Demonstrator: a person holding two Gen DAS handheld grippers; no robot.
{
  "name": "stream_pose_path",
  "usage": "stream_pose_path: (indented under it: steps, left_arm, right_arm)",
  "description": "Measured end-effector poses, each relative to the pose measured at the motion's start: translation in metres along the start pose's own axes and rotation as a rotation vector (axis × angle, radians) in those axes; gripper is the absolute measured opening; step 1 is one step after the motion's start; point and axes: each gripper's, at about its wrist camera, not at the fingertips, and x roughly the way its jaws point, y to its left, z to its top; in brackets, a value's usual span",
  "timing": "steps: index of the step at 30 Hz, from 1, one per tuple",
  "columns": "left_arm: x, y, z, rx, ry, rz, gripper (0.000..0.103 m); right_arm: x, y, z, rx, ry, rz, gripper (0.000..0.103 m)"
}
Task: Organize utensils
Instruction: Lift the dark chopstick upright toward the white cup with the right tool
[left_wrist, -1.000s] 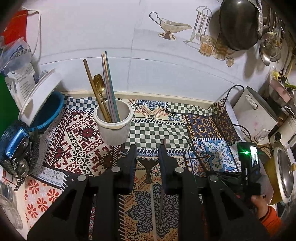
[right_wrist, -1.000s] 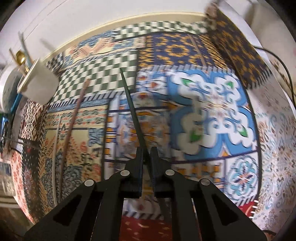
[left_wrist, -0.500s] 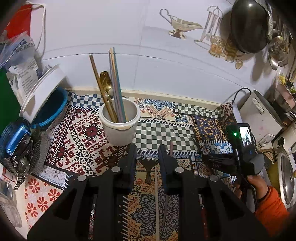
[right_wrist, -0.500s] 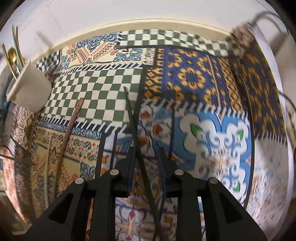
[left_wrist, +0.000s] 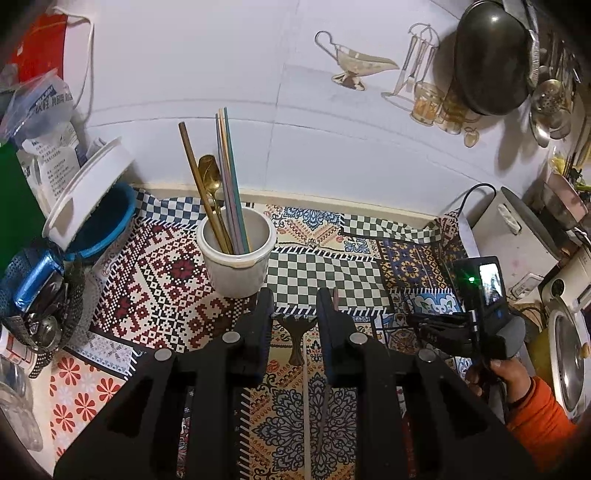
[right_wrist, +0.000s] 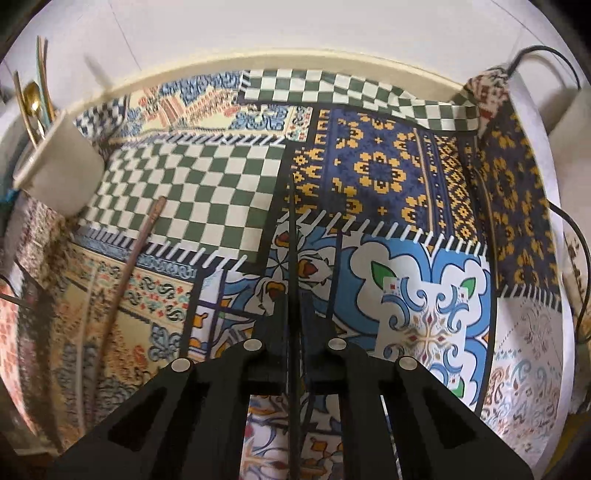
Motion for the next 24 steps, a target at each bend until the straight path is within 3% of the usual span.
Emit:
stream_pose_path:
  steps: [7, 24]
  left_arm:
    - [-0.016, -0.003, 0.0, 0.011, -0.032, 0.005, 0.022]
    - [-0.048, 0.001, 0.007, 0.014, -0.11, 0.022, 0.022]
  right_arm:
    - [-0.058, 0.005, -0.011, 0.005, -0.116, 0.054, 0.005]
    - [-0.116, 0.043, 0.015, -0.01, -0.319, 0.148, 0.005]
